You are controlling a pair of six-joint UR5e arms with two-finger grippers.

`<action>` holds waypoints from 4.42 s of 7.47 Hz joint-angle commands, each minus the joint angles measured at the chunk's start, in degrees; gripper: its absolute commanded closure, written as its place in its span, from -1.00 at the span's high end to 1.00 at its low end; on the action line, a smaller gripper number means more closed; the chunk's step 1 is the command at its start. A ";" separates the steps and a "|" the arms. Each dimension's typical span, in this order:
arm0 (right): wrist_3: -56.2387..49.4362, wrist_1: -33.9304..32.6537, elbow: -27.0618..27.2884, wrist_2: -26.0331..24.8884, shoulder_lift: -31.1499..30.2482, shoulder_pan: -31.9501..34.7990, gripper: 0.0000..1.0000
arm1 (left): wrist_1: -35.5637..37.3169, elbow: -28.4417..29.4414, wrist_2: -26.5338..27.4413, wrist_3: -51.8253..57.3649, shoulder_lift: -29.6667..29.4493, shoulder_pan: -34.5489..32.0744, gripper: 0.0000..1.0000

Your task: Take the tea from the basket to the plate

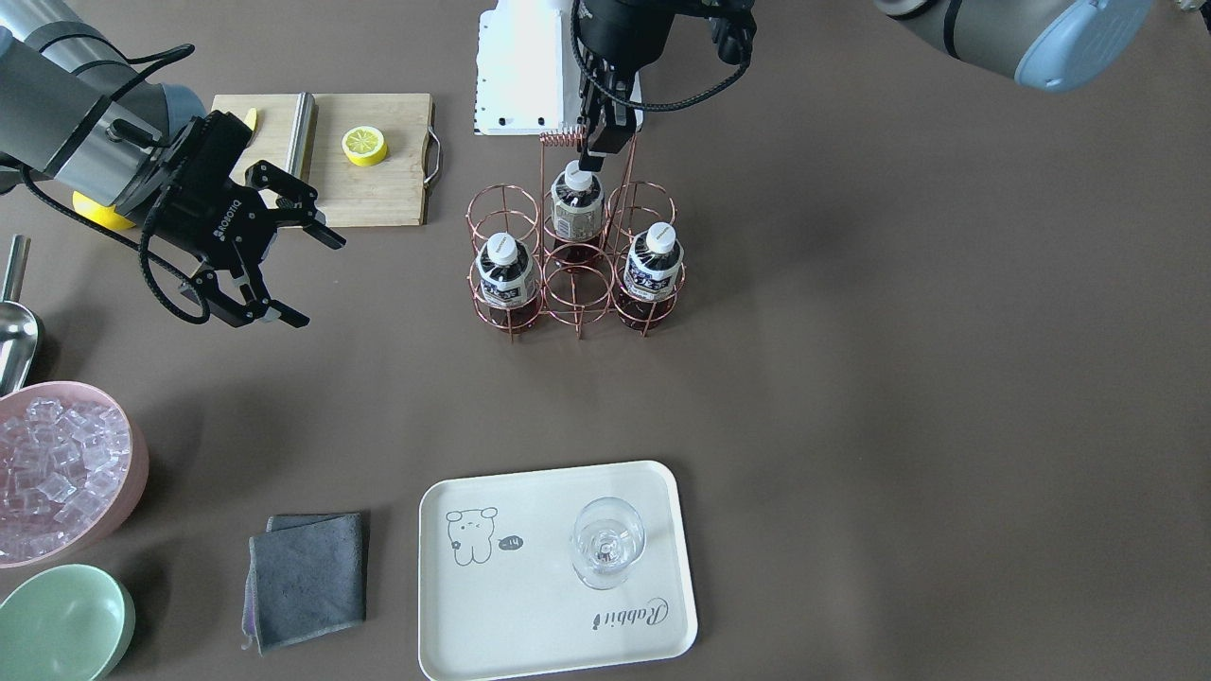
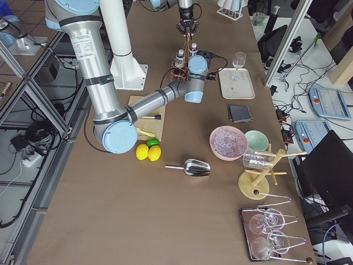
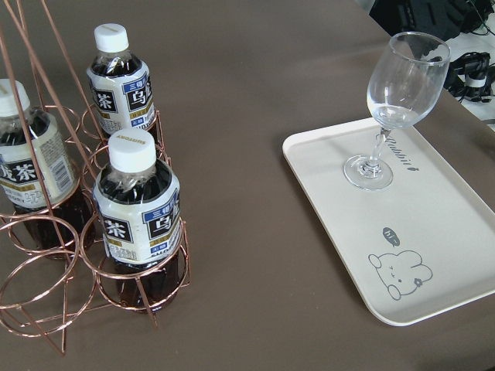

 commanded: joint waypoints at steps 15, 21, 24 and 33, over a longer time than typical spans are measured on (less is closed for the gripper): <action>18.75 17.94 -6.16 -8.42 9.15 -11.84 0.96 | 0.23 -0.33 -0.34 -0.18 -0.08 -0.08 -1.00; 15.78 18.38 -9.59 -12.21 10.31 -14.40 0.88 | 0.31 -0.50 -0.26 -1.40 -0.26 -0.08 -1.00; 15.50 18.30 -11.17 -13.35 11.71 -14.05 0.73 | 0.40 -0.50 -0.26 -1.84 -0.43 0.01 -1.00; 15.94 18.38 -11.53 -13.09 12.15 -12.29 -0.93 | 0.31 -0.33 -0.26 -2.37 -0.43 0.27 -1.00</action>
